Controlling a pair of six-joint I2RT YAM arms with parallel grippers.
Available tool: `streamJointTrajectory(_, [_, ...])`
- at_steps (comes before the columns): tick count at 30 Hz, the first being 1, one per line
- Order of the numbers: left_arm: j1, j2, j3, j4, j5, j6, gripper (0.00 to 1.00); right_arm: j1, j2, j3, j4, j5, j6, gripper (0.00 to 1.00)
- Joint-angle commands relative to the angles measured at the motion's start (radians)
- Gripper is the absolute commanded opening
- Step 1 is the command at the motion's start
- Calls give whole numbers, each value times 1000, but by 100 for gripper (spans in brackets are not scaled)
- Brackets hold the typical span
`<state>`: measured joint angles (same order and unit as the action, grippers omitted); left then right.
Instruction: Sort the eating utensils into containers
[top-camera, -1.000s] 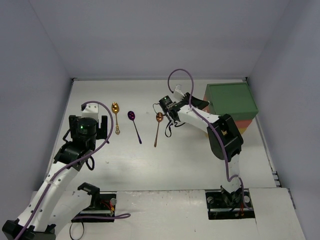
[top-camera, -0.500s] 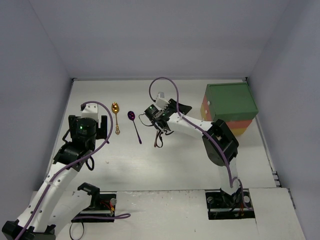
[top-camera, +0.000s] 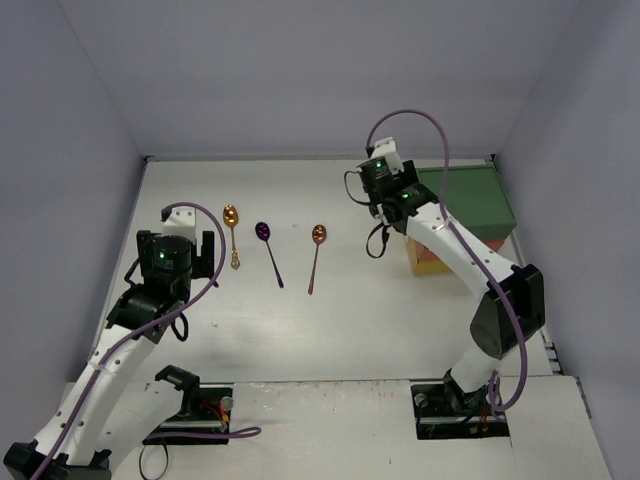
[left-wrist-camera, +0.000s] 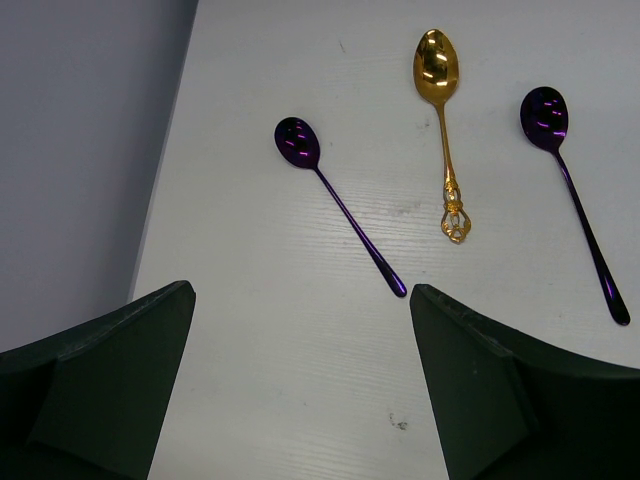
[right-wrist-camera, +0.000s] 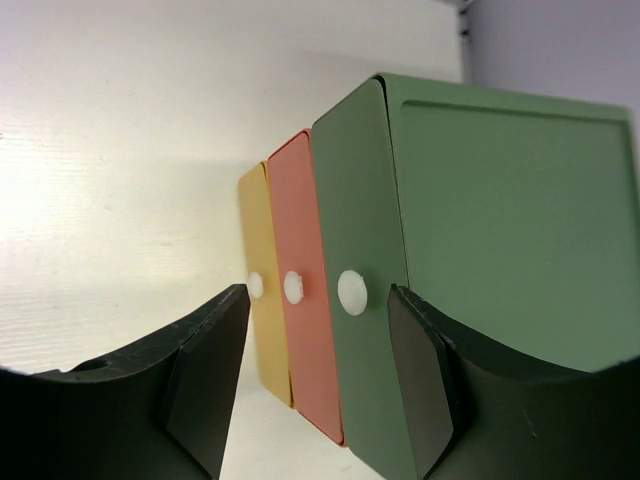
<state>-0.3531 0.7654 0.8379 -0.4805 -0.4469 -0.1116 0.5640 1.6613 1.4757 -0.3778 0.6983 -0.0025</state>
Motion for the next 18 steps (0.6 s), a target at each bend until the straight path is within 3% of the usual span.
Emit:
streamJointTrajectory(1, [3,3,13,59,-3,10,87,-77,-46,-26,5,-217,81,55])
streamJointTrajectory(6, [3,7,12,59,-4,10,87,-145,-50,-36,7,-328,107,55])
streamJointTrajectory(18, [3,17,13,60,2,12,87,-168,-57,-60,6,-386,135,53])
